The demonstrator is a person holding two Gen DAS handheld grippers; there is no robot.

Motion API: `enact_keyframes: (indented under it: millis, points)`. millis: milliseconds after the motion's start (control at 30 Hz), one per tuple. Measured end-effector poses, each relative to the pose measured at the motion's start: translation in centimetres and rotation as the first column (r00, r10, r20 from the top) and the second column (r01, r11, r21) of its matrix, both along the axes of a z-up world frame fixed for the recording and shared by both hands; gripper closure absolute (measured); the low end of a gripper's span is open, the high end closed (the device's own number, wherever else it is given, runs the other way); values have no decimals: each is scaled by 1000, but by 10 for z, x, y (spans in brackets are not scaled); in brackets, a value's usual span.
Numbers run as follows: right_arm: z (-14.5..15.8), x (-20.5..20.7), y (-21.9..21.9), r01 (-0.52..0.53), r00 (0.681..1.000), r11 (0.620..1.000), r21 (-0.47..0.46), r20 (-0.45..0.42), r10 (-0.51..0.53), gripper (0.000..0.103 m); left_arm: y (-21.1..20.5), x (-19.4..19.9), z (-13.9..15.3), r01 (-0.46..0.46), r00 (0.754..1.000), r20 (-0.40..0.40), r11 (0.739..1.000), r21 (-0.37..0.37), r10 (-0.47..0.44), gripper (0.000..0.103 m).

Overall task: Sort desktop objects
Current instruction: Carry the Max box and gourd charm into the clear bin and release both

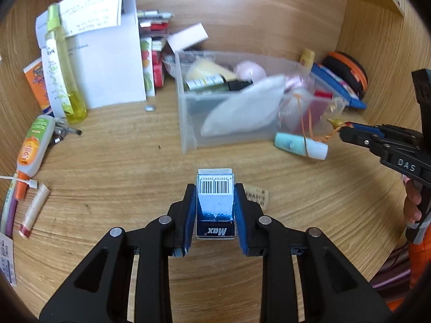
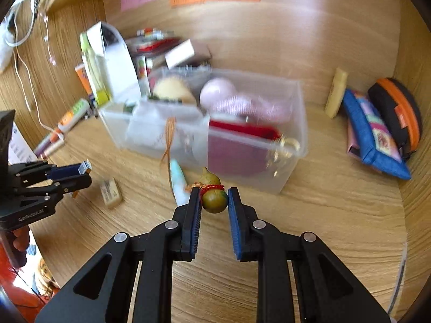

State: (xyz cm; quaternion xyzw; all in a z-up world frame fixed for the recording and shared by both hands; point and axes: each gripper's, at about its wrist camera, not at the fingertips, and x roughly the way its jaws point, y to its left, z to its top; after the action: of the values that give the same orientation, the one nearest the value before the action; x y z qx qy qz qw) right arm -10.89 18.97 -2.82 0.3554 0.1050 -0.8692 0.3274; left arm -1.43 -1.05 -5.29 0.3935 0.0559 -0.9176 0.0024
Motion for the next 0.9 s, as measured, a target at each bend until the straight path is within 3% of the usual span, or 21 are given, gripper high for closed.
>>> enact_keyframes:
  millis: [567, 900]
  points:
    - [58, -15, -1, 30, 991, 993, -116, -126, -45, 85, -22, -23, 61, -30, 982, -187, 999, 25, 34, 76]
    - [79, -56, -3, 110, 980, 981, -162, -150, -135, 85, -30, -62, 86, -38, 973, -225, 998, 40, 46, 76]
